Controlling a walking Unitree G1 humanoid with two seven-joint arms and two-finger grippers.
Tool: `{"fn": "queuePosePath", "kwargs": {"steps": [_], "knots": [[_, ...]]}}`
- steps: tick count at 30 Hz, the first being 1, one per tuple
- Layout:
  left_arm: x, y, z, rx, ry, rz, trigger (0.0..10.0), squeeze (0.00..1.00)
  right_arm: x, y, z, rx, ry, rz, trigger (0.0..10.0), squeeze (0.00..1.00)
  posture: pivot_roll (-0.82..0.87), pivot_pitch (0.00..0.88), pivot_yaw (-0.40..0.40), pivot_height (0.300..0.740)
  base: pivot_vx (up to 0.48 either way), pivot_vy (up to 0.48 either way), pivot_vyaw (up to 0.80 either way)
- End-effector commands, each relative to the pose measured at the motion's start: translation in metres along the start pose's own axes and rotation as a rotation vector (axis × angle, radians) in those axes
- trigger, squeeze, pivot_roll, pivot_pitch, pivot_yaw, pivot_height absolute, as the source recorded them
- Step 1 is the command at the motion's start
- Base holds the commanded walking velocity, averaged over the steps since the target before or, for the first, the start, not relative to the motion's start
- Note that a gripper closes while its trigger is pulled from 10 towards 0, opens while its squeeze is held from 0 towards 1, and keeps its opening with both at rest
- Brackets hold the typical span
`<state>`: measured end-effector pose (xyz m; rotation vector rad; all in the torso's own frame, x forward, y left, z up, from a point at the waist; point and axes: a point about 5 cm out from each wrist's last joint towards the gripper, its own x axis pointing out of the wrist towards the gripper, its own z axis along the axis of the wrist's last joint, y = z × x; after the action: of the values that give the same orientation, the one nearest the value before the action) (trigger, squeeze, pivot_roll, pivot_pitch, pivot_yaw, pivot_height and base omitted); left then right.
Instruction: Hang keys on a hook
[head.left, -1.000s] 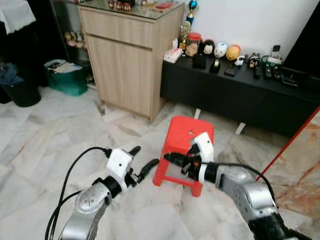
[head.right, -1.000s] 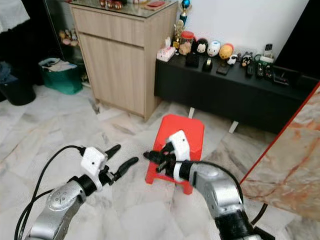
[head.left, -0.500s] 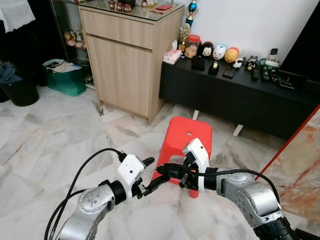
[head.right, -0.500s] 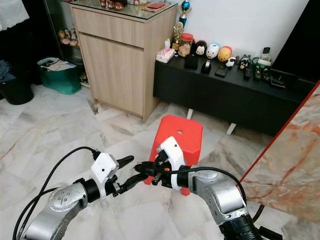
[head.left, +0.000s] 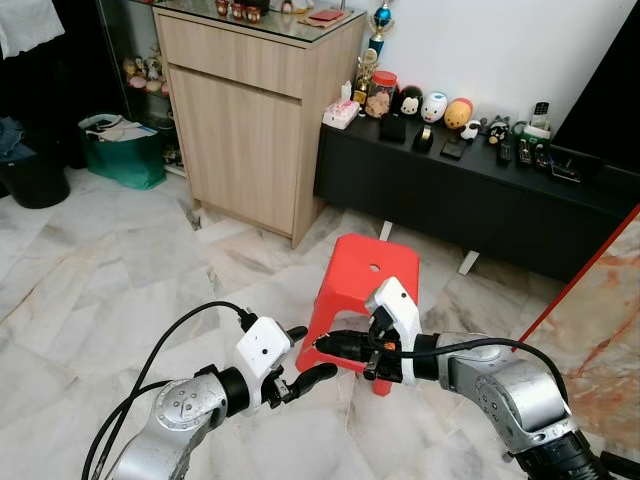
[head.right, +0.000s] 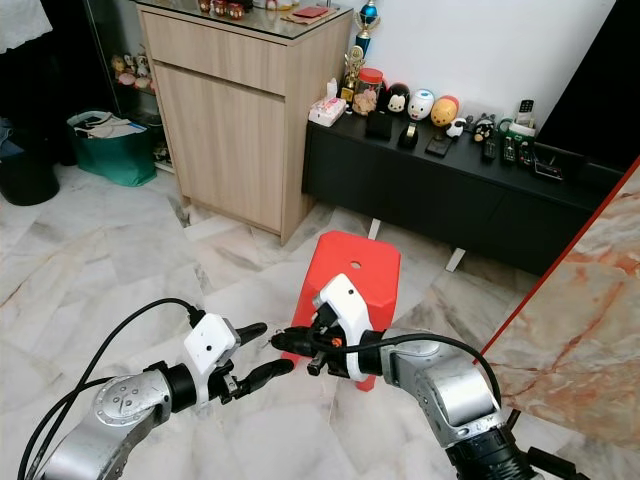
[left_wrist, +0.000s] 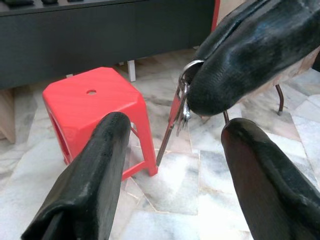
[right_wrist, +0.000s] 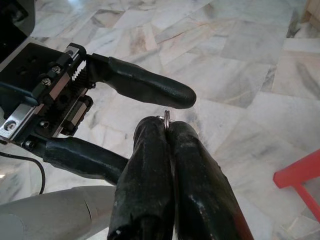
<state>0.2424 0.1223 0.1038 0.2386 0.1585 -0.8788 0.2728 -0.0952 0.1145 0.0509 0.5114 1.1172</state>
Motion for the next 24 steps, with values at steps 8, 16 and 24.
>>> {"fn": "queuePosePath", "kwargs": {"steps": [8, 16, 24], "knots": [[0.0027, -0.0008, 0.0079, 0.003, -0.024, 0.005, 8.8, 0.00, -0.0037, 0.0022, 0.0066, -0.025, -0.005, 0.001, 10.0, 0.00, 0.10, 0.000, -0.172, 0.740, 0.000, 0.000, 0.00], [0.0023, 0.0011, 0.0101, -0.003, -0.035, 0.022, 7.5, 0.00, -0.0029, 0.0038, 0.0063, -0.032, 0.000, 0.002, 10.0, 0.00, 0.10, 0.000, -0.171, 0.740, 0.000, 0.000, 0.00], [0.0031, 0.0041, 0.0155, -0.018, -0.082, 0.051, 7.5, 0.00, -0.0023, 0.0041, 0.0055, -0.008, -0.011, -0.003, 10.0, 0.00, 0.10, 0.000, -0.168, 0.740, 0.000, 0.000, 0.00]]}}
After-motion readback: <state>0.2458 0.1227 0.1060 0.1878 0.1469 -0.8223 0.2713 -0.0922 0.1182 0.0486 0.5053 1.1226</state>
